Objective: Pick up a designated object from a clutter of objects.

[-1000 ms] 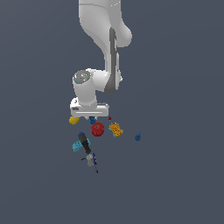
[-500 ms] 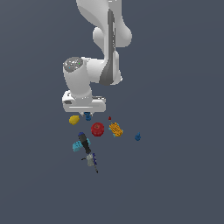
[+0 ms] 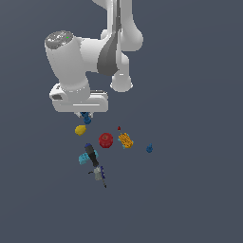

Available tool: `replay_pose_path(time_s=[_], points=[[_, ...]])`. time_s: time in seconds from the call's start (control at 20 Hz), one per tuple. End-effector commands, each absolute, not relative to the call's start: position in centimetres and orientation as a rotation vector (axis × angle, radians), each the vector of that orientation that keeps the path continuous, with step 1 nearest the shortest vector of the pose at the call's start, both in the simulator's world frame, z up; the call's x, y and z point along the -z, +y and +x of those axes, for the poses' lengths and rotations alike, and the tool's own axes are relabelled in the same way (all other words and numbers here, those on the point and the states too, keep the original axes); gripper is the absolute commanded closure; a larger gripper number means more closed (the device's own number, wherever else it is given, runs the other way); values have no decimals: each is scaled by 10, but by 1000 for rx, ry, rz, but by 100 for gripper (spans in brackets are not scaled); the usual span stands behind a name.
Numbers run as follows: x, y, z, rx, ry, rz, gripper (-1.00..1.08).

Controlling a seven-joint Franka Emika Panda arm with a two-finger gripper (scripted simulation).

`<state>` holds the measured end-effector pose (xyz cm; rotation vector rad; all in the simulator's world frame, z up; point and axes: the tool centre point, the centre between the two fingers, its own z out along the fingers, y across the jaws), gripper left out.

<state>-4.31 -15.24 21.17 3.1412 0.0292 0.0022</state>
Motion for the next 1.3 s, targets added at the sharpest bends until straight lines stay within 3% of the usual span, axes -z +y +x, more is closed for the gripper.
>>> replay_pose_path(time_s=[0.0,0.75,1.25], points=[[-235,-158,-37,-1,29,3141,108],[-367,-189,3,0,29,3142,108],[-418,-201,22,0,29,3142,108]])
